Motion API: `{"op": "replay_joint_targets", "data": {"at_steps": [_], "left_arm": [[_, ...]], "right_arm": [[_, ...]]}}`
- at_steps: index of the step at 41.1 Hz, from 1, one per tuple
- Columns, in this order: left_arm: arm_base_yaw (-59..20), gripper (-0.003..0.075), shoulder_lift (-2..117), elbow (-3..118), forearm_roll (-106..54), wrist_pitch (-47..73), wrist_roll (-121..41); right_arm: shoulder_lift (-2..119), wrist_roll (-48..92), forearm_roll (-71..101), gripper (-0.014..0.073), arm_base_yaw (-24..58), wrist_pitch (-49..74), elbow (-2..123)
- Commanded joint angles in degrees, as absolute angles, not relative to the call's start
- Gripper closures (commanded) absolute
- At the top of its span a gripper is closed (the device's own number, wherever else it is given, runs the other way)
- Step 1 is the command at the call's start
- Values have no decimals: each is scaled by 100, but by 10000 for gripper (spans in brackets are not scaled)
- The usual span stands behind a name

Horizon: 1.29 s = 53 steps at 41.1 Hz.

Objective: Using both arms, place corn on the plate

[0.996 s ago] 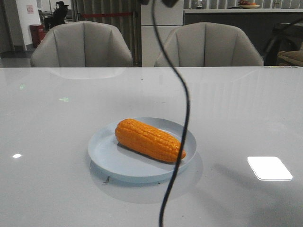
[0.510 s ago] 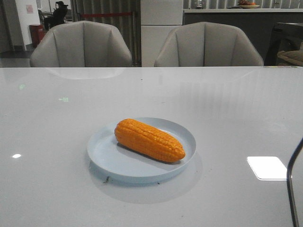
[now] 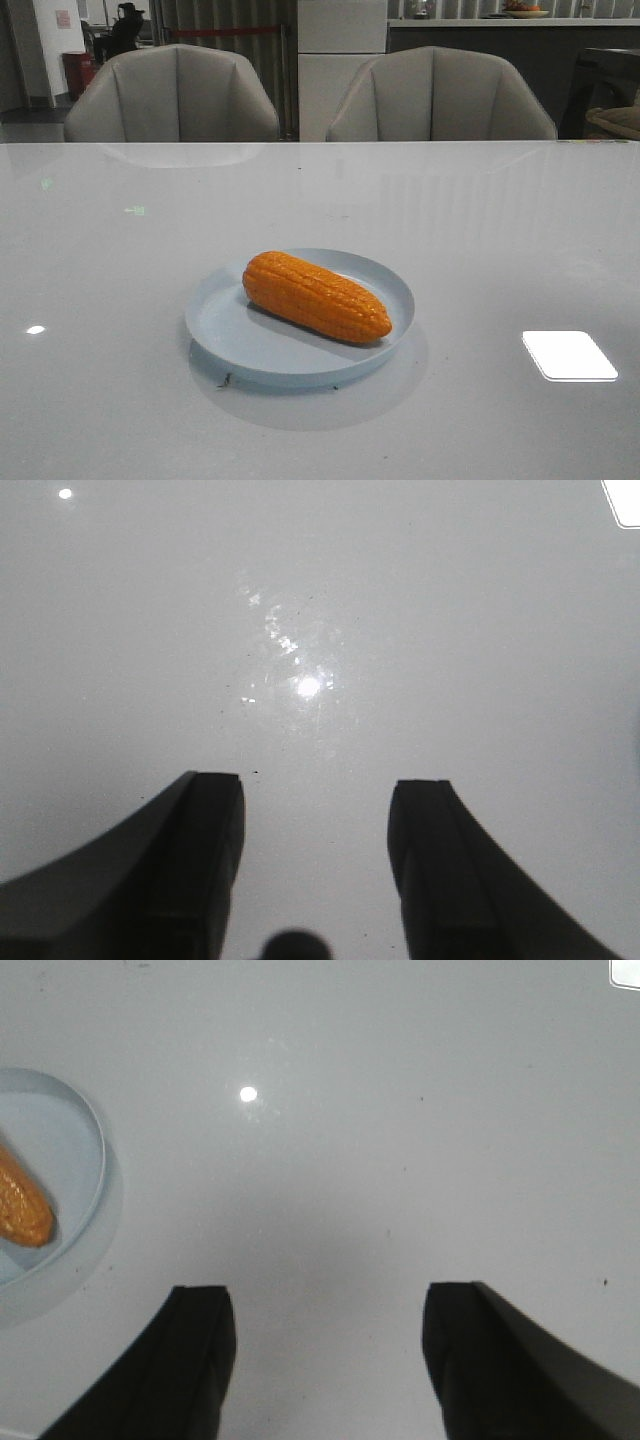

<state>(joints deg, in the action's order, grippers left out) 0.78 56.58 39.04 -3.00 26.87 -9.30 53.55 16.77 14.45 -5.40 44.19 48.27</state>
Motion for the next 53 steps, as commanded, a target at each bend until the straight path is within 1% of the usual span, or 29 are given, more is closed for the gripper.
{"op": "replay_joint_targets", "data": {"at_steps": [1,6,10,26,29,31,32,34,37,53], "left_arm": [[73,321,5558,4087,-356,2269,-867],[73,321,5558,4087,-356,2269,-867],[73,321,5558,4087,-356,2269,-867],[73,325,5558,4087,-356,2269,-867],[73,375,5558,4087,-356,2269,-867],[73,444,5558,4087,-356,2269,-867],[73,463,5558,4087,-356,2269,-867],[73,540,5558,4087,-356,2269,-867],[73,632,5558,4087,-356,2269,-867],[73,626,5558,4087,-356,2269,-867]], "right_arm": [[4740,1685,1548,83,-583,3856,4440],[4291,1685,1548,83,-583,3809,4065],[4116,1685,1548,83,-583,3786,4010],[4079,1685,1548,83,-583,3861,4010],[4079,1685,1548,83,-583,3861,4010],[4079,1685,1548,83,-583,3861,4010],[4079,1685,1548,83,-583,3861,4010],[4079,1685,1548,83,-583,3861,4010],[4079,1685,1548,83,-583,3861,4010],[4079,1685,1548,83,-583,3861,4010]]}}
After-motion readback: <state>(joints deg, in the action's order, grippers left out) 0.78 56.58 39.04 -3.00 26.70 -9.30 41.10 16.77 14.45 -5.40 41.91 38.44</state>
